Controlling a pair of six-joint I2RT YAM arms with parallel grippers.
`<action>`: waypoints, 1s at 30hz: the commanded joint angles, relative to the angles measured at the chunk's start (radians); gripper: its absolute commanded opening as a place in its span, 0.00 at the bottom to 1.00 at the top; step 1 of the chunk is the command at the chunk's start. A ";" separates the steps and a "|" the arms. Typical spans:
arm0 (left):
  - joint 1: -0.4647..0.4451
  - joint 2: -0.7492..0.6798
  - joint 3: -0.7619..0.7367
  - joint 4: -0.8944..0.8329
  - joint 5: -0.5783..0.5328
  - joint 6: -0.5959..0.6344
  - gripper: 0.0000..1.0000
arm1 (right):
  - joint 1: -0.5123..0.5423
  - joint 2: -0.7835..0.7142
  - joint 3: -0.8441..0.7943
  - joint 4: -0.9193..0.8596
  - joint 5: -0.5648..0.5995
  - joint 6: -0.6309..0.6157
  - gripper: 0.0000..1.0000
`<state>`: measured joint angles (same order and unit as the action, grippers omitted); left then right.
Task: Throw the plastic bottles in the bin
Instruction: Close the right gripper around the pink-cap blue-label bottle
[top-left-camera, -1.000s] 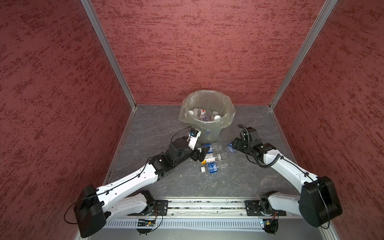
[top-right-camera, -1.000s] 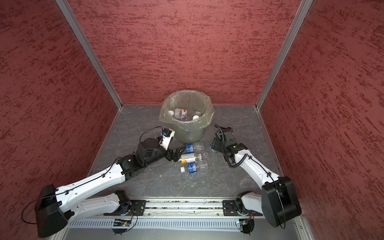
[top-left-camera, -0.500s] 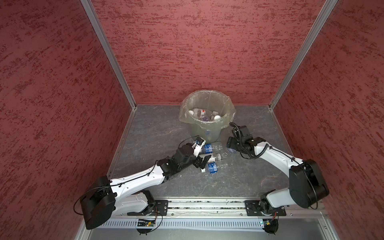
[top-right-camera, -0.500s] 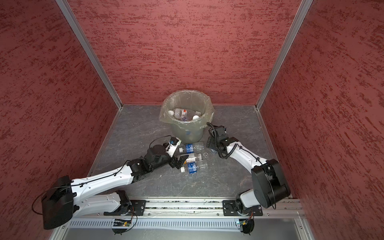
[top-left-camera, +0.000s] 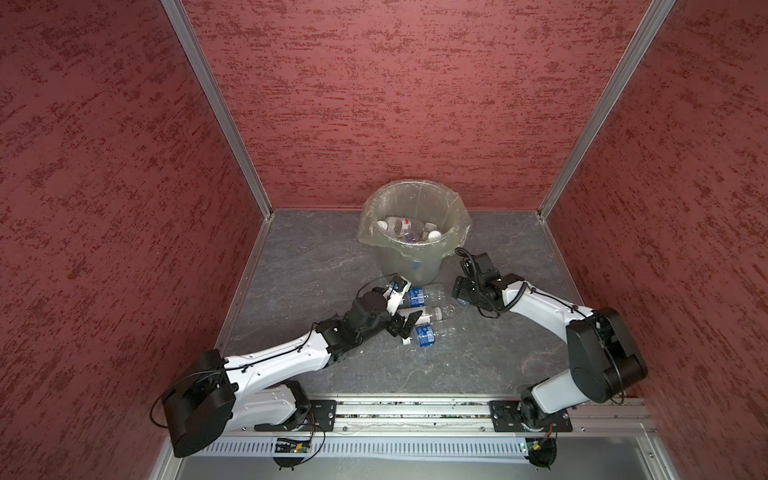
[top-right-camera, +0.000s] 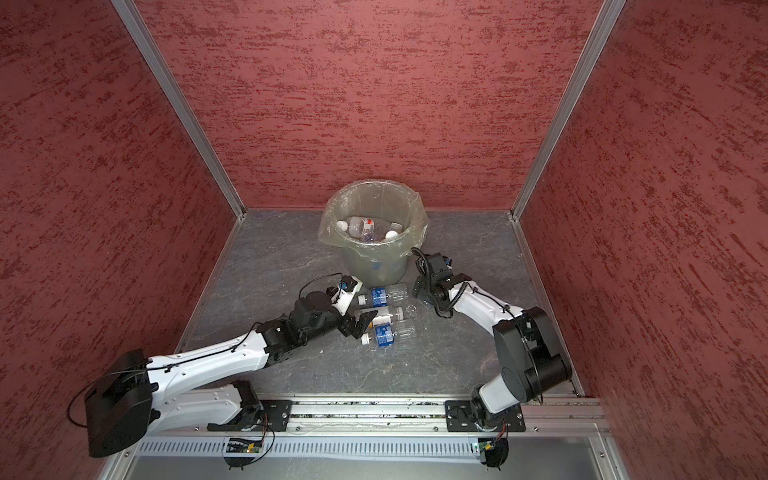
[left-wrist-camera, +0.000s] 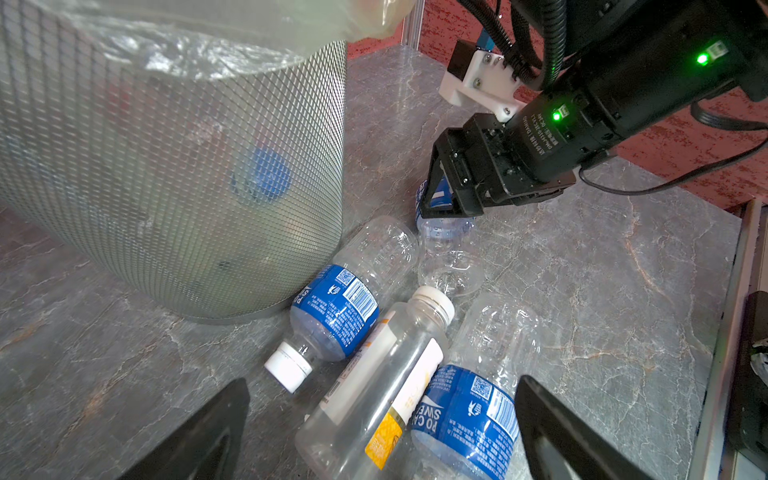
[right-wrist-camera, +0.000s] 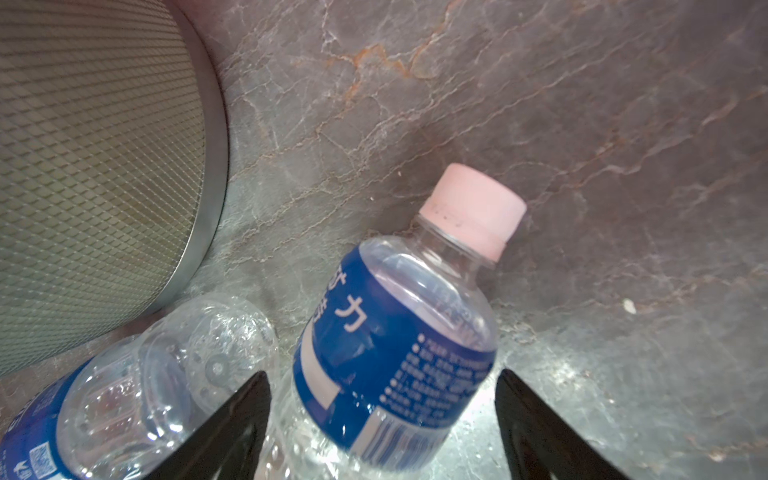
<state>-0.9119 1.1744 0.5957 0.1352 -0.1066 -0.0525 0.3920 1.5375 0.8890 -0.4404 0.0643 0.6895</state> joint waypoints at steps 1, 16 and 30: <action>-0.002 0.005 0.000 0.021 0.010 -0.001 0.99 | 0.006 0.016 0.017 0.017 0.021 0.029 0.84; -0.002 0.019 0.003 0.023 0.007 -0.003 0.99 | 0.002 0.024 0.040 -0.042 0.107 -0.049 0.77; -0.002 0.024 0.013 0.005 -0.006 -0.014 0.99 | -0.016 0.012 0.037 -0.134 0.084 -0.165 0.76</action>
<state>-0.9119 1.2041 0.5957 0.1349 -0.1078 -0.0555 0.3851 1.5612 0.9081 -0.5335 0.1455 0.5476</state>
